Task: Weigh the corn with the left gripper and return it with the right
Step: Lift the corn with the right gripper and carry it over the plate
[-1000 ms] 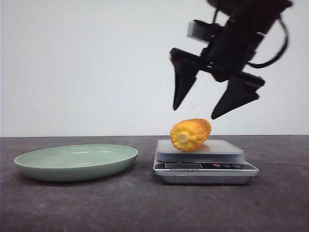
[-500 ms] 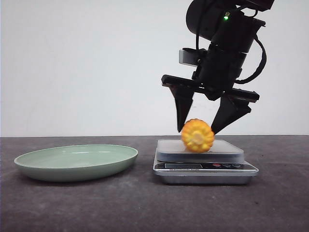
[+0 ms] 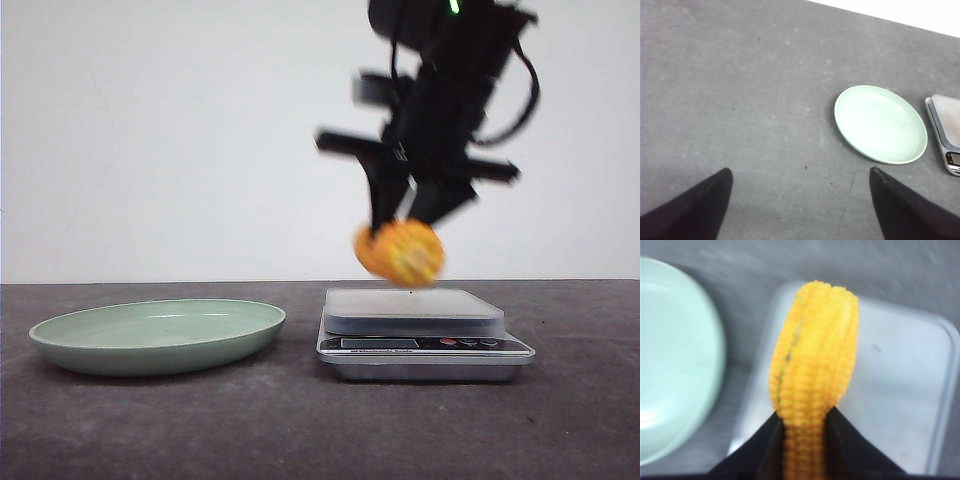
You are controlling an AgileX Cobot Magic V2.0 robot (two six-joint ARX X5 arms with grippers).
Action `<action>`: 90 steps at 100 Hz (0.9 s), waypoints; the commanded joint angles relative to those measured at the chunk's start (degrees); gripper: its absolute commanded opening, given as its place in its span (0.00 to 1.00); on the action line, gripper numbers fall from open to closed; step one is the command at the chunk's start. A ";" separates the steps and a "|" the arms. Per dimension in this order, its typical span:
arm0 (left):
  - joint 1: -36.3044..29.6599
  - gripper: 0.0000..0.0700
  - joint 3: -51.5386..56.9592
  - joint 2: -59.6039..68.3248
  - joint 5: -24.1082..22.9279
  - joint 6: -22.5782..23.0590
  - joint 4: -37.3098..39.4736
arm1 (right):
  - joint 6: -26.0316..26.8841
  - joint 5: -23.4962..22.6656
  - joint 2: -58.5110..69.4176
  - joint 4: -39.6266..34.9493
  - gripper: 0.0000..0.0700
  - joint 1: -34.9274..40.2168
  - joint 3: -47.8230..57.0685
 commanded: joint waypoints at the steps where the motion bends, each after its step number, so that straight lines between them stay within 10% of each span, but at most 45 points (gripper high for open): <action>1: -0.07 0.74 0.74 0.31 -0.07 0.72 0.57 | -2.49 0.09 -0.76 -0.50 0.00 2.21 4.81; 90: -0.07 0.74 0.74 0.31 -0.07 -0.17 0.81 | 9.79 -1.20 25.51 2.36 0.00 13.97 27.32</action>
